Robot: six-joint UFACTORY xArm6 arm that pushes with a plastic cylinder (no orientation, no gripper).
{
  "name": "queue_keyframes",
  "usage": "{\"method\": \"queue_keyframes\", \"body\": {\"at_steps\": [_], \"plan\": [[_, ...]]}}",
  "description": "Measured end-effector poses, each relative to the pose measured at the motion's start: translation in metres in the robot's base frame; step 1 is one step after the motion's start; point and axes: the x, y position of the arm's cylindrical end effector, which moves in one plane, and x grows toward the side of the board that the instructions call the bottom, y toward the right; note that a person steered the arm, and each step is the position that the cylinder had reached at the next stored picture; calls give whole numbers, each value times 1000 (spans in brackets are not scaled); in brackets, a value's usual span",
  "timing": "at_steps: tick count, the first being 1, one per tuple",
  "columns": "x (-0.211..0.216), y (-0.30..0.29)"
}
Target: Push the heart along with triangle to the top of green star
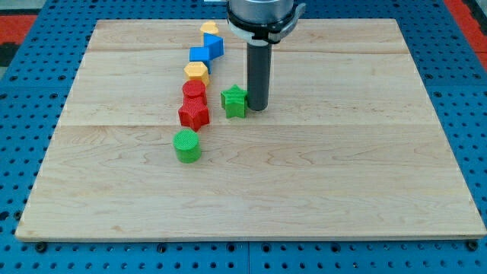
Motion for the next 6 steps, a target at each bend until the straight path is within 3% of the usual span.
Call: {"method": "queue_keyframes", "body": {"at_steps": [2, 3, 4, 5, 6], "plan": [[-23, -20], [-102, 39], [-175, 30], [-207, -39], [-204, -88]]}}
